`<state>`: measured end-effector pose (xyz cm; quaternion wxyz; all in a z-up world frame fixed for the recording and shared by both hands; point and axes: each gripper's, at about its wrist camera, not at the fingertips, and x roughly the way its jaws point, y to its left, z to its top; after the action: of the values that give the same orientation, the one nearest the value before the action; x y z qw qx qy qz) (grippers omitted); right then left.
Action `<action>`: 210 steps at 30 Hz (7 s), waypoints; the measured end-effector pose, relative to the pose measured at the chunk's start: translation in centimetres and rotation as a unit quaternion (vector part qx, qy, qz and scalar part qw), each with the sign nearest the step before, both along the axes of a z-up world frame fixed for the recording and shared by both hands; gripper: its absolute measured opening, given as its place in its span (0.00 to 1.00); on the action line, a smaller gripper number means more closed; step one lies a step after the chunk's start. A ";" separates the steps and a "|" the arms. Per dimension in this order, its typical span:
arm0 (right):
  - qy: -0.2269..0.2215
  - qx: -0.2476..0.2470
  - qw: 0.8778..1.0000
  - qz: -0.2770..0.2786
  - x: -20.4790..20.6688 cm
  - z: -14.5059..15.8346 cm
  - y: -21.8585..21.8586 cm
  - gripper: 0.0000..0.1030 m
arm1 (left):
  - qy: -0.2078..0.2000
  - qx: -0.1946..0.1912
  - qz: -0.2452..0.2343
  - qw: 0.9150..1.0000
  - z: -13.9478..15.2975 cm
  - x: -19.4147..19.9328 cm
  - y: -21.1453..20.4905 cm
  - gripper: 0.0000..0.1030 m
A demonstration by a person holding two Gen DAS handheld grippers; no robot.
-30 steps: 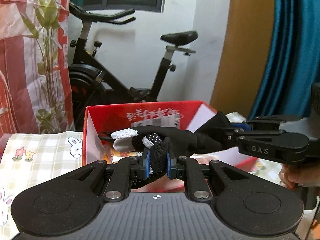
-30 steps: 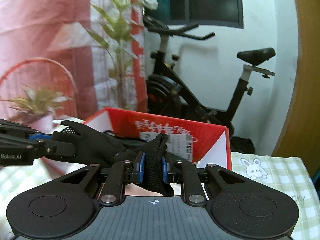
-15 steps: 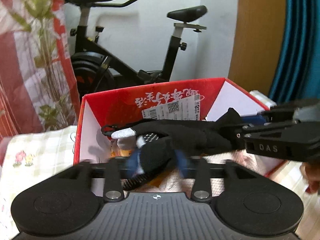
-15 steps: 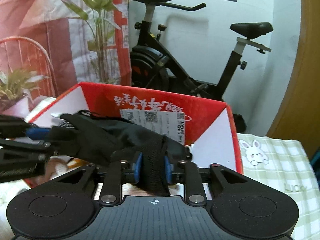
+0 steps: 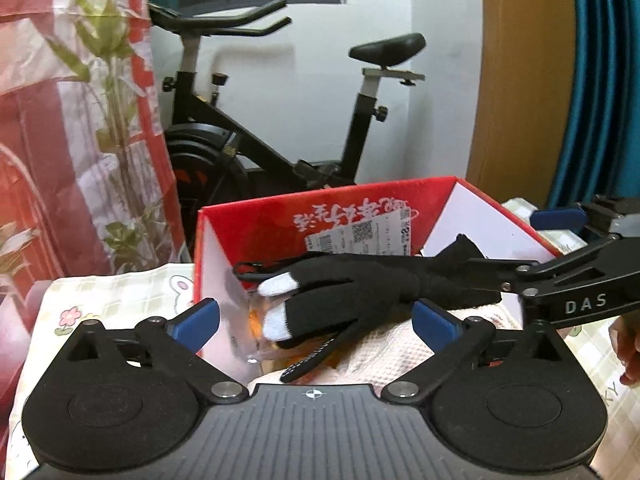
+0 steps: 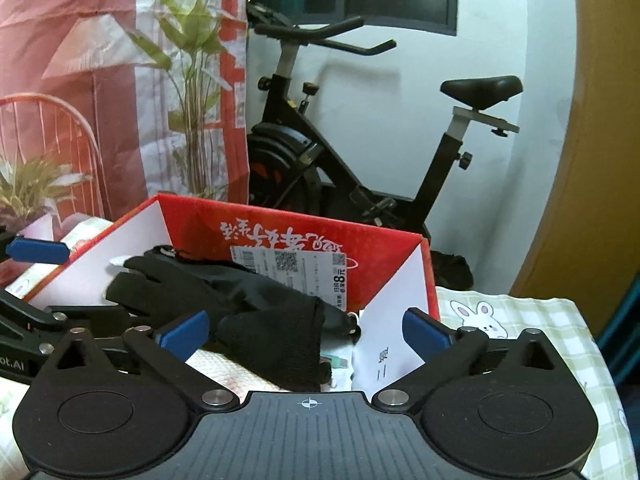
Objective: Organize soft objects
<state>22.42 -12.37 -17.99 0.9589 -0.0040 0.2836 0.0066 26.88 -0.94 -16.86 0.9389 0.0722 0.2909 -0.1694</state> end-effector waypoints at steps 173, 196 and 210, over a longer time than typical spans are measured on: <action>0.004 0.003 1.000 0.015 -2.8 1.0 -3.0 0.66 | -0.010 -0.015 0.020 1.000 1.4 -2.0 1.2 0.97; -0.036 0.025 0.999 -0.011 -6.5 7.0 -2.0 1.00 | -0.065 -0.023 0.047 0.997 7.6 -6.0 2.0 1.00; -0.075 0.051 0.996 0.001 -11.7 14.4 0.2 1.00 | -0.104 -0.049 0.084 0.990 14.4 -12.1 4.2 1.00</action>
<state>10.68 -12.16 -3.58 0.9765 0.0443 0.2099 0.0216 14.75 3.23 -2.45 0.9774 0.0185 0.1875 -0.0958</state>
